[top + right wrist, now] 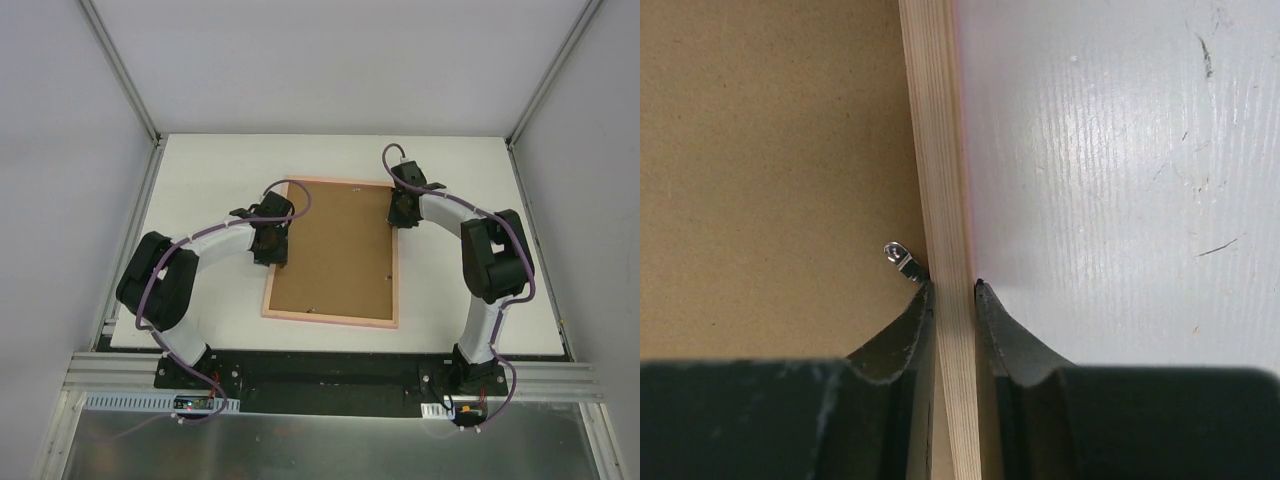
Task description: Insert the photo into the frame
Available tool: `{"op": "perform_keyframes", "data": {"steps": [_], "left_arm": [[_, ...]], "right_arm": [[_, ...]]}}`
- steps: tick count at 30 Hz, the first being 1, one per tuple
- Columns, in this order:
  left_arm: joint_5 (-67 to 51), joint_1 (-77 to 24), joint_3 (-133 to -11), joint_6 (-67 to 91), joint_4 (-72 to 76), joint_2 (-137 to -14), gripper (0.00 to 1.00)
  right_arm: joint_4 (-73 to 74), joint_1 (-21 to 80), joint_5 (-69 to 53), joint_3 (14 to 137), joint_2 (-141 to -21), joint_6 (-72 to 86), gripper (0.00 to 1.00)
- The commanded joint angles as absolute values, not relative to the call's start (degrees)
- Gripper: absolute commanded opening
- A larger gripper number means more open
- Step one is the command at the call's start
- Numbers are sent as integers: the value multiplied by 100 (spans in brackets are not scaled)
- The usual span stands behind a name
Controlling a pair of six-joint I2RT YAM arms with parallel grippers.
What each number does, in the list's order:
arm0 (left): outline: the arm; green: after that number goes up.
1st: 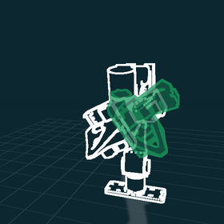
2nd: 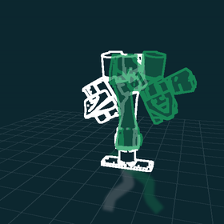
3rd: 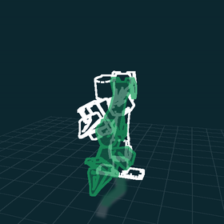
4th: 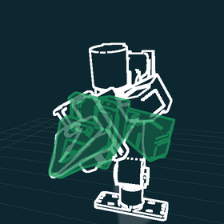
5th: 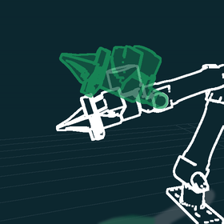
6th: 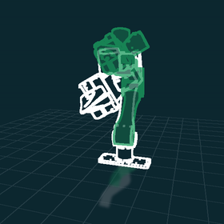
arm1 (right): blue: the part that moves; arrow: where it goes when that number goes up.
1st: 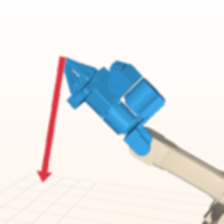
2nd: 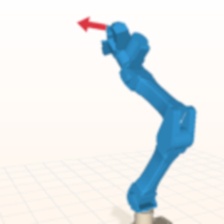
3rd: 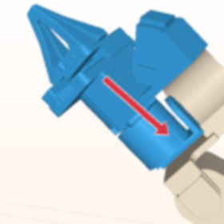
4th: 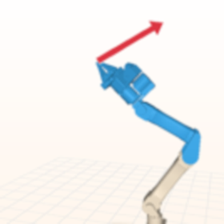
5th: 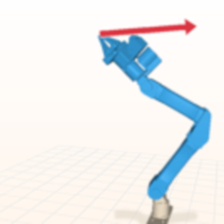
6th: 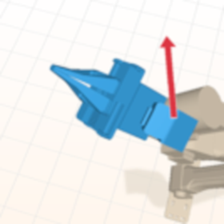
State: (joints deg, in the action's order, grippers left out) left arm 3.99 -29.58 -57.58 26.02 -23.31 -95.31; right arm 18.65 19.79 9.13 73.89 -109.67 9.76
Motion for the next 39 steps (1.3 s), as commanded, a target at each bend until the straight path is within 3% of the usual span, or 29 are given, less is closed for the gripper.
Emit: {"op": "perform_keyframes", "data": {"steps": [1,13,31,39], "left_arm": [[686,-2971,-5898,2505,-2479,-9598,34],[782,-2971,-5783,2689,-2470,-9554,0],[940,-2883,-5888,2821,-2461,-9554,0],[940,-2804,-5871,3225,-2610,-8878,38]], "right_arm": [[2303,1942,800,7304,-10863,949,1],[2259,1942,756,7304,-10907,958,1],[2320,1899,721,7269,-10942,1081,1],[2338,1890,747,7277,-10942,1195,1]]}}
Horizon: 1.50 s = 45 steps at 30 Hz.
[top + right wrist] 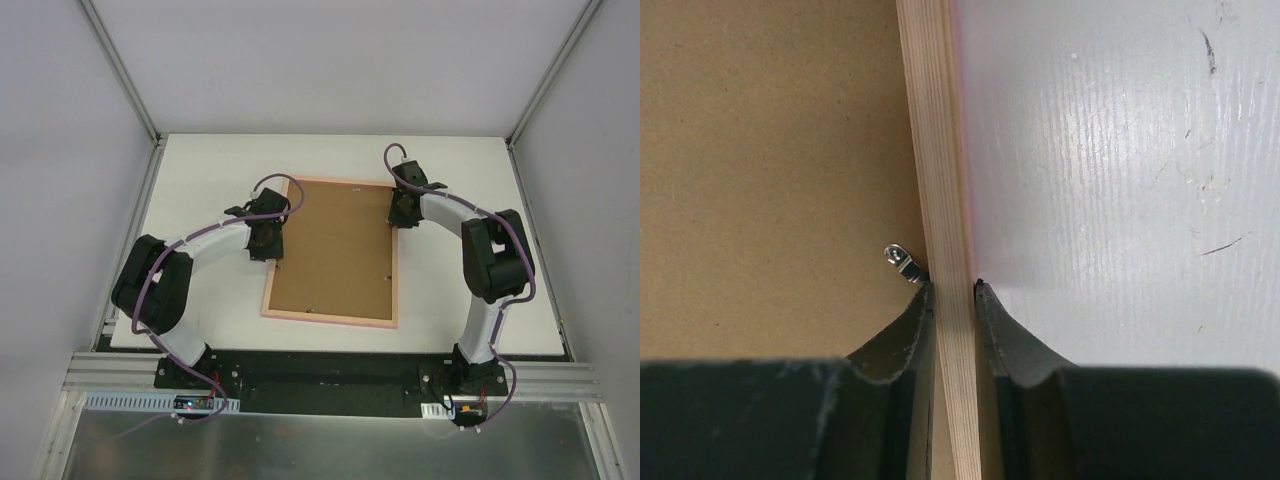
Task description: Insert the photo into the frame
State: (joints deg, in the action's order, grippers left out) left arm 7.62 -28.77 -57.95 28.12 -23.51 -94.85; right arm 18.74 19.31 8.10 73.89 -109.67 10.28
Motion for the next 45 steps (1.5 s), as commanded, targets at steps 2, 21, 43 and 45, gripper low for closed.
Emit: {"op": "perform_keyframes", "data": {"steps": [2,21,43,45], "left_arm": [[1089,-2795,-5854,3557,-2847,-8685,43],[1081,-3067,-3692,6679,-3269,-5898,57],[1203,-4517,-3103,8288,-3033,-6372,58],[1309,-4509,-3102,8262,-2954,-6442,53]], "right_arm": [[2347,1898,747,7286,-10942,1204,1],[2198,1916,642,6953,-10723,1441,1],[2162,2030,650,6829,-10609,1582,1],[2162,2048,650,6785,-10565,1582,1]]}}
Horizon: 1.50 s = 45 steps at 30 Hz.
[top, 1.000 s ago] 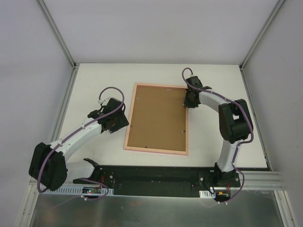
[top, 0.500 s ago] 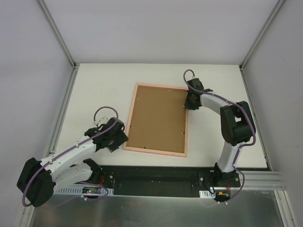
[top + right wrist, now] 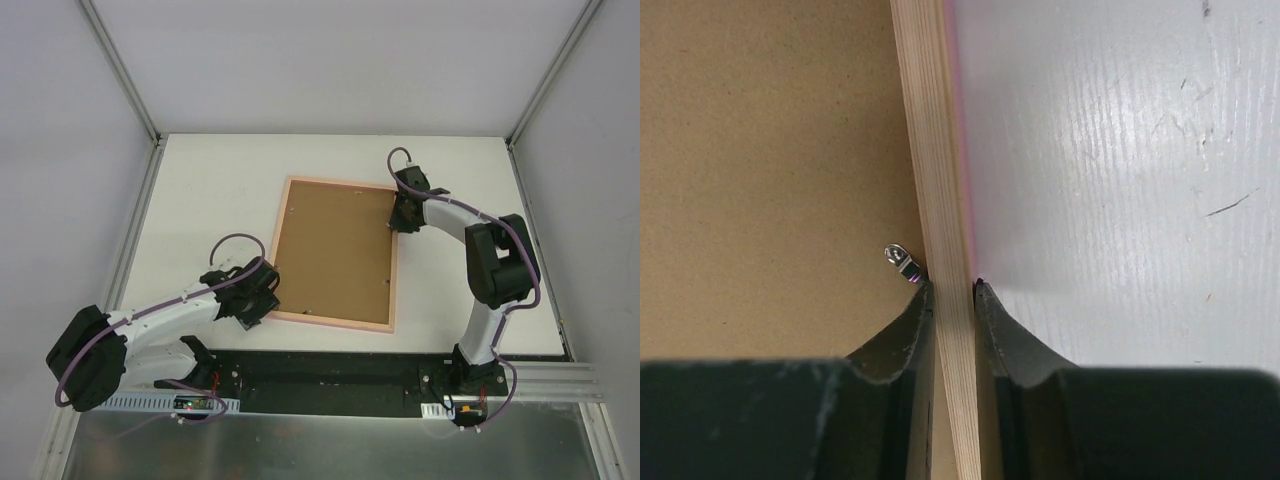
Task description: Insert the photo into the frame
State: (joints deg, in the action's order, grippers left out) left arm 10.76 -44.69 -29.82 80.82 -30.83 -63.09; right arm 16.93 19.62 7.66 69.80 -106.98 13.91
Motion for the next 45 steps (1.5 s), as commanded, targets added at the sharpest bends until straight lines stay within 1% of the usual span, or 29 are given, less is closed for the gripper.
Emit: {"op": "perform_keyframes", "data": {"steps": [1,5,10,12,16,19,22,25,26,28,29,30,32,36,39,45], "left_arm": [[1336,-4465,-3111,8183,-2901,-6486,50],[1222,-4079,-3199,7779,-2734,-6706,40],[923,-3105,-3225,6866,-2330,-6750,23],[818,-2683,-3330,6462,-2259,-6872,18],[458,-2040,-3463,5890,-1856,-7171,16],[106,-1662,-3629,5573,-1434,-7574,16],[-227,-1276,-4059,5117,-1310,-8128,13],[-500,-976,-4551,4721,-1283,-8734,13],[-553,-915,-4701,4607,-1275,-8867,14],[-737,-844,-4991,4291,-1265,-9157,23],[-808,-818,-5114,4185,-1274,-9254,27],[-861,-800,-5202,4114,-1274,-9307,30],[-1010,-791,-5334,3938,-1301,-9360,37],[-1186,-791,-5379,3762,-1388,-9229,48],[-1309,-800,-5291,3665,-1441,-8983,52],[-1258,-1019,-5010,3673,-1625,-8377,59]], "right_arm": [[2153,2057,633,6768,-10547,1582,1],[2048,2057,519,6558,-10433,1635,1],[1829,2144,396,6110,-10161,1749,2],[1662,2197,334,5811,-9977,1854,2],[1310,2408,264,5143,-9564,2117,3],[986,2697,238,4642,-9247,2451,8],[573,3092,158,4098,-8834,2811,11],[396,3681,368,3798,-8570,3075,13],[387,3883,421,3745,-8517,3137,14],[361,4156,440,3727,-8482,3234,20],[360,4253,457,3718,-8455,3269,25],[360,4297,474,3709,-8420,3278,32],[378,4324,466,3700,-8333,3270,41],[580,4315,536,3805,-8069,3217,57],[747,4315,571,3937,-7771,3208,65],[1308,4324,895,4411,-7278,2875,73]]}}
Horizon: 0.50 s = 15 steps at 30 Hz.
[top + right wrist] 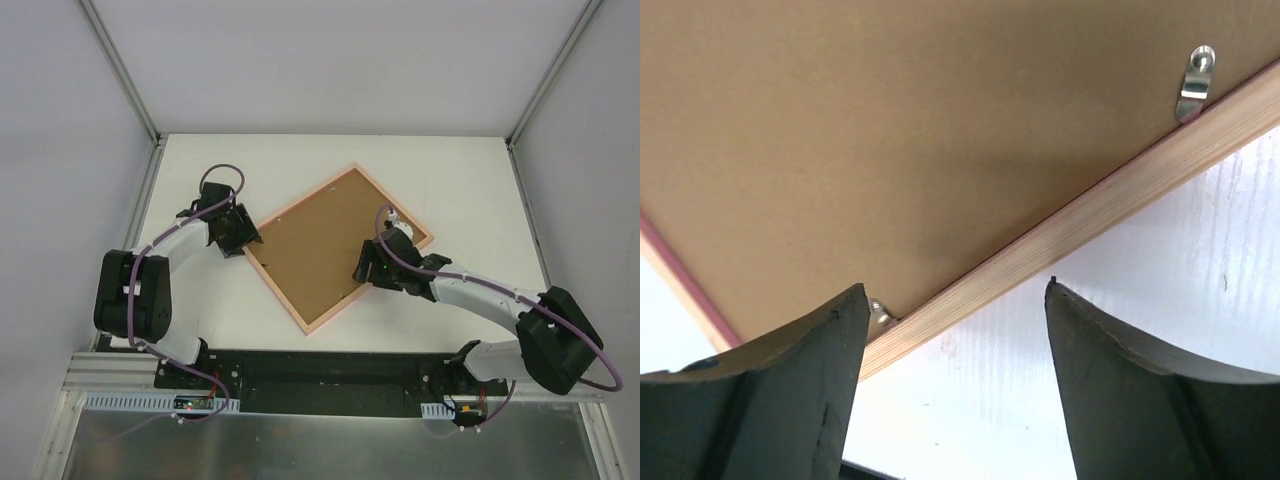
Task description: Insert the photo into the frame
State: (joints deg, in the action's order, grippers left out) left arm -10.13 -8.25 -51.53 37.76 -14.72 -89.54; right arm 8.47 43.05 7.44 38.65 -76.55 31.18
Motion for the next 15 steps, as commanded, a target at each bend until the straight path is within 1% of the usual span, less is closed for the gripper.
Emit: {"op": "perform_keyframes", "data": {"steps": [1,4,9,15], "left_arm": [[-1187,-1063,-4931,3770,-1669,-8298,59],[-1002,-1116,-4581,4427,-1740,-7990,57],[-397,-1450,-4097,5727,-1732,-7480,60],[263,-1871,-4157,6828,-1758,-7497,61]], "right_arm": [[1449,4316,1027,4595,-7251,2778,74],[1687,4158,1327,4930,-7207,2497,75],[1880,3955,1318,5422,-7277,2145,75],[1978,3955,1248,5555,-7356,2074,75]]}}
